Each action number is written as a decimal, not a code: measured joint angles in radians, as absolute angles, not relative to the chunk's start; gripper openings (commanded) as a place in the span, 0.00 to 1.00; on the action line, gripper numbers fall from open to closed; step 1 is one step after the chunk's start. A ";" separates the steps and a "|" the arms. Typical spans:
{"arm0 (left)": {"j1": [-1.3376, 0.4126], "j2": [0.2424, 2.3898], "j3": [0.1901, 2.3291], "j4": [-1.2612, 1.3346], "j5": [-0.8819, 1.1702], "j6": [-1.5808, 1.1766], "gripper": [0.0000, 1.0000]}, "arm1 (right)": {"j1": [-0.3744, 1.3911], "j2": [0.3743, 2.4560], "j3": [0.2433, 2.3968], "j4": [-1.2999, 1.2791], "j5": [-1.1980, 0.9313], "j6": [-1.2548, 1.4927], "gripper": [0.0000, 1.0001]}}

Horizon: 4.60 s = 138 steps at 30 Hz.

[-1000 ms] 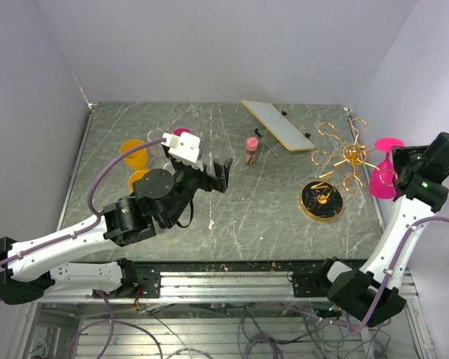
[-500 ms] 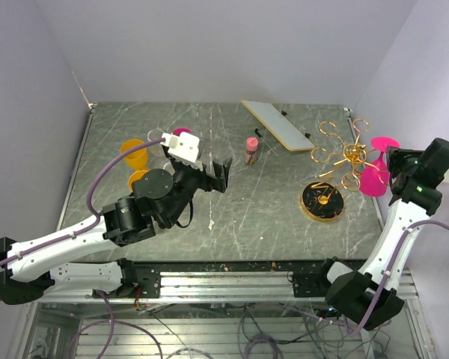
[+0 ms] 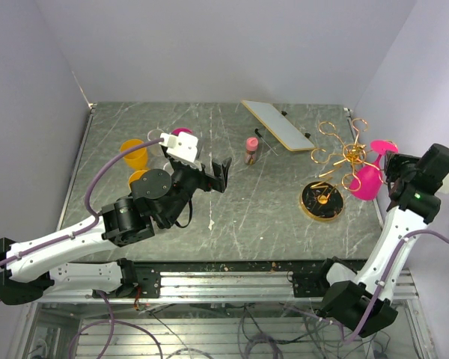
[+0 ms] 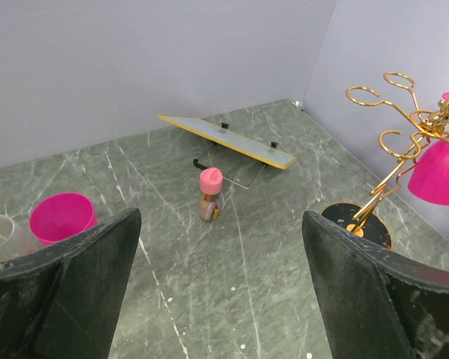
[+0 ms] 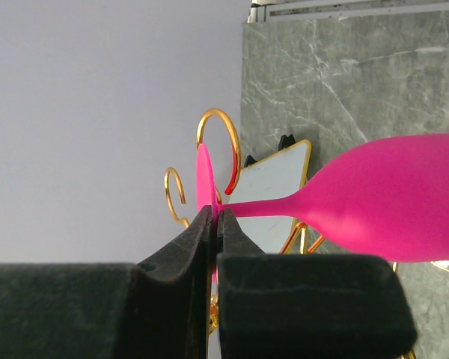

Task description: Take the wine glass off the wine glass rack

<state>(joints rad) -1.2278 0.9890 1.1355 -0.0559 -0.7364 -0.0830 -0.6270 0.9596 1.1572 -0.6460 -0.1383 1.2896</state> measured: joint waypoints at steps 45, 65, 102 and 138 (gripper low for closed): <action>-1.133 0.978 1.118 -0.047 -0.743 -0.060 0.99 | -0.487 0.838 1.459 -0.616 0.121 0.864 0.00; -1.002 0.995 1.124 -0.058 -0.641 -0.039 0.97 | 0.050 0.517 1.269 -0.213 -0.506 0.303 0.00; -0.544 1.135 0.962 0.746 0.619 -1.327 0.89 | 0.166 0.819 0.674 1.224 -0.531 2.043 0.00; -0.696 1.149 0.873 0.912 0.695 -1.385 0.07 | 0.171 0.647 0.662 0.584 -0.553 1.668 0.67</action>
